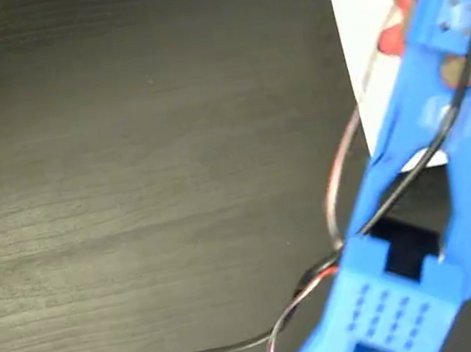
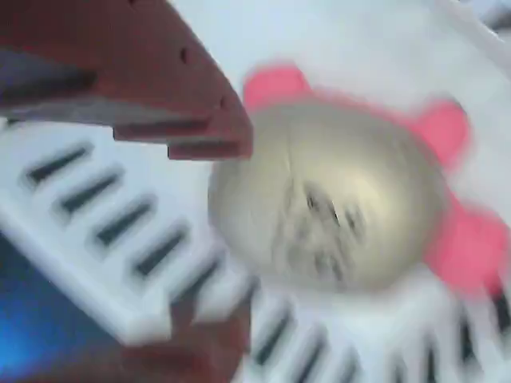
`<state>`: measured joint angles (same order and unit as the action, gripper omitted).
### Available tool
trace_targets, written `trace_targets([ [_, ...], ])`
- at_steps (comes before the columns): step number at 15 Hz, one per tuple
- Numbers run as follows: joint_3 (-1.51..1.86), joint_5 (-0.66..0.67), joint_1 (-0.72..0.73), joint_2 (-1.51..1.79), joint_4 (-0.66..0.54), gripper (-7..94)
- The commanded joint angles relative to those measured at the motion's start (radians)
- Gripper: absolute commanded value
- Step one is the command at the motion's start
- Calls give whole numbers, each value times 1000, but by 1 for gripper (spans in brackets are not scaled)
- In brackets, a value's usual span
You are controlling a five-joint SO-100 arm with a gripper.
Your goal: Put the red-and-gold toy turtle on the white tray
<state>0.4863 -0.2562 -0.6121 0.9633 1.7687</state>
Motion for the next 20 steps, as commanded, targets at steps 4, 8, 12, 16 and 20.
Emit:
trace_targets([
  [4,115,-49,278,509,-43,0],
  [8,693,-3,580,928,-311,0],
  [12,1428,129,719,1307,-693,0],
  [16,1931,193,770,1614,-818,0],
  [20,2235,202,742,1917,-802,0],
])
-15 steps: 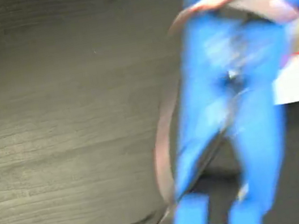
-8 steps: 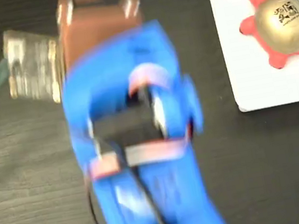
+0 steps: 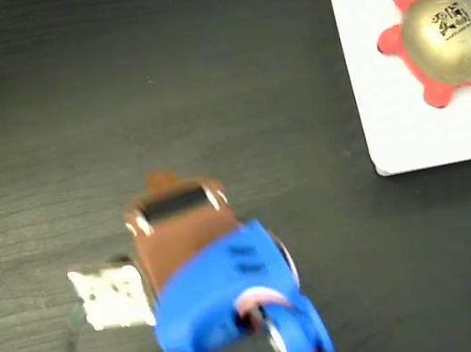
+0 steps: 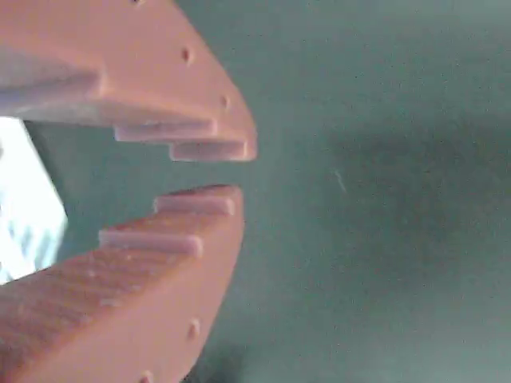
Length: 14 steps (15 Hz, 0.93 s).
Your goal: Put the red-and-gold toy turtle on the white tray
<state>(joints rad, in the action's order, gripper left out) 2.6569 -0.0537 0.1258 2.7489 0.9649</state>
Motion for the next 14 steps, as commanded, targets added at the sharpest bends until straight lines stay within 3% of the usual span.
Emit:
trace_targets([
  [1,104,-2,5,186,35,0],
  [4,170,-32,-5,322,140,0],
  [7,256,31,-23,460,221,0],
  [10,272,-21,-38,500,299,0],
  [14,268,-40,-40,500,319,1],
])
